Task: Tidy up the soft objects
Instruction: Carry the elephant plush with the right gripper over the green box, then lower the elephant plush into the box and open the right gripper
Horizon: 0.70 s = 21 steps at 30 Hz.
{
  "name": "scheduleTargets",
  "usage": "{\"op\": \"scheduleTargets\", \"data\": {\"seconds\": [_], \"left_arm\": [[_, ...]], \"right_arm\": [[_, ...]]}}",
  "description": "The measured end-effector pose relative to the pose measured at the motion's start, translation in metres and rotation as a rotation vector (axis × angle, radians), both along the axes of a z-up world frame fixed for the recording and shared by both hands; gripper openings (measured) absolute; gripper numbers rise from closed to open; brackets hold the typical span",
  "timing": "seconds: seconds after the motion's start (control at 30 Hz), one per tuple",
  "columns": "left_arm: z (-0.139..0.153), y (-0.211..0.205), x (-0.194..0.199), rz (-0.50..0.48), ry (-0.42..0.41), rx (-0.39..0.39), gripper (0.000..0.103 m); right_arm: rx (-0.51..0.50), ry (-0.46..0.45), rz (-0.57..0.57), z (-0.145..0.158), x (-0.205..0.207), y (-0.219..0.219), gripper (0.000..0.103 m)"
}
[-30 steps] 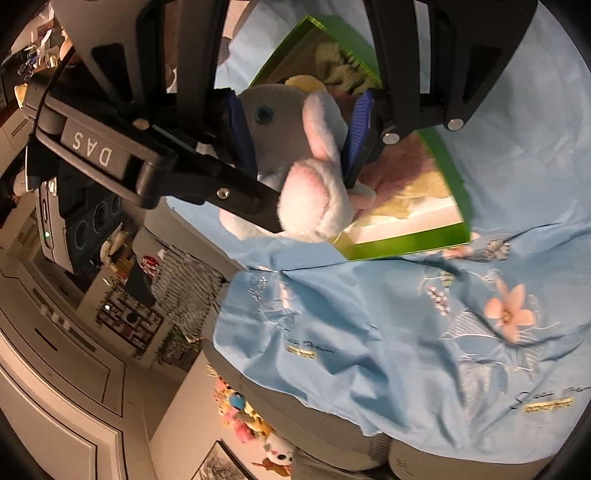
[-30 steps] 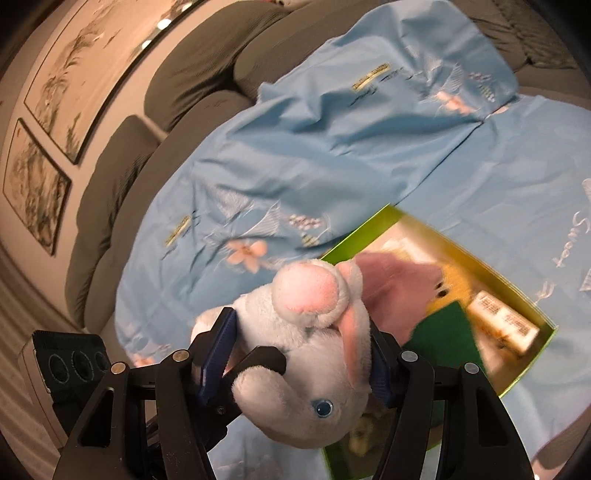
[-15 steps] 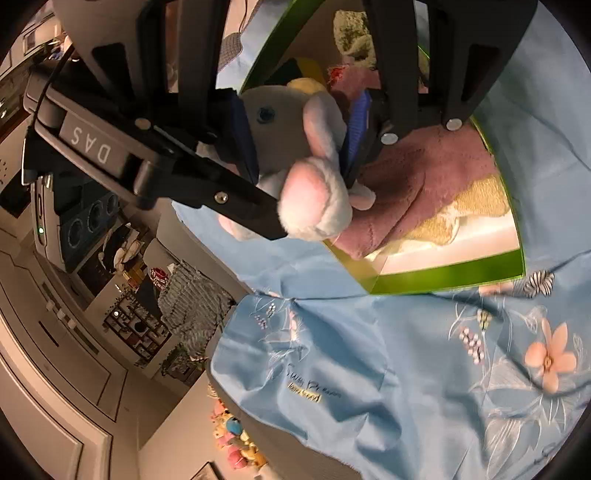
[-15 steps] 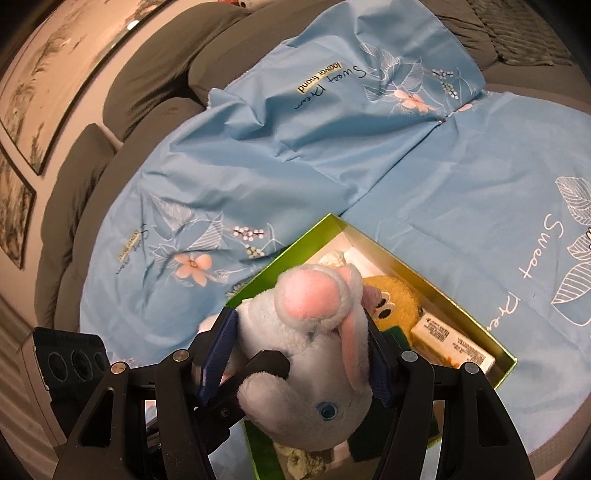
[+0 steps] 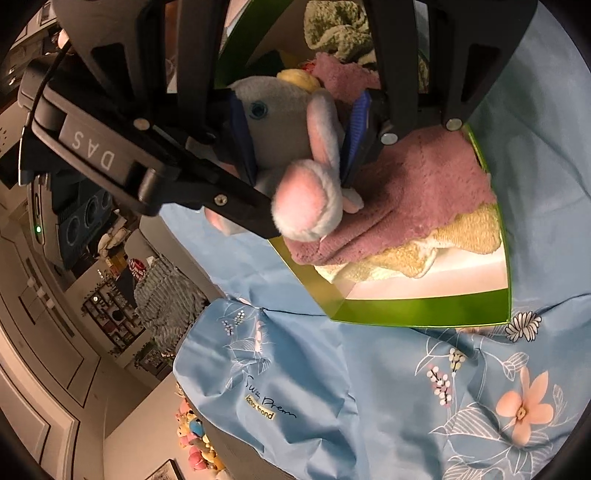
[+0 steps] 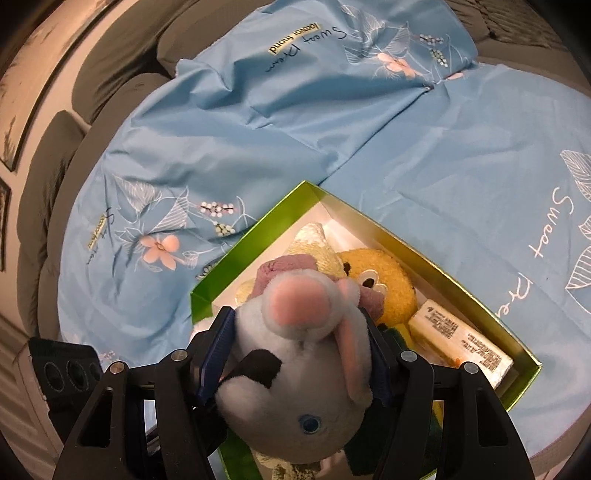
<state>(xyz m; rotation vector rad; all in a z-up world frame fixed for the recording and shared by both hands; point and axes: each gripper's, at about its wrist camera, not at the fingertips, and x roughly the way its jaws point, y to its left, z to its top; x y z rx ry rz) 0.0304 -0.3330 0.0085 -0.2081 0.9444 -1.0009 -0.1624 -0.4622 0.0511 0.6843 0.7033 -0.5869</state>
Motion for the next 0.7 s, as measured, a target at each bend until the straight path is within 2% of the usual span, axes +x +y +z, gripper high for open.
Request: {"op": "scheduleTargets", "data": {"seconds": [0.7], "left_arm": [[-0.002, -0.004, -0.002, 0.019, -0.048, 0.019, 0.051]], "right_arm": [[0.039, -0.022, -0.031, -0.002, -0.012, -0.002, 0.066]]}}
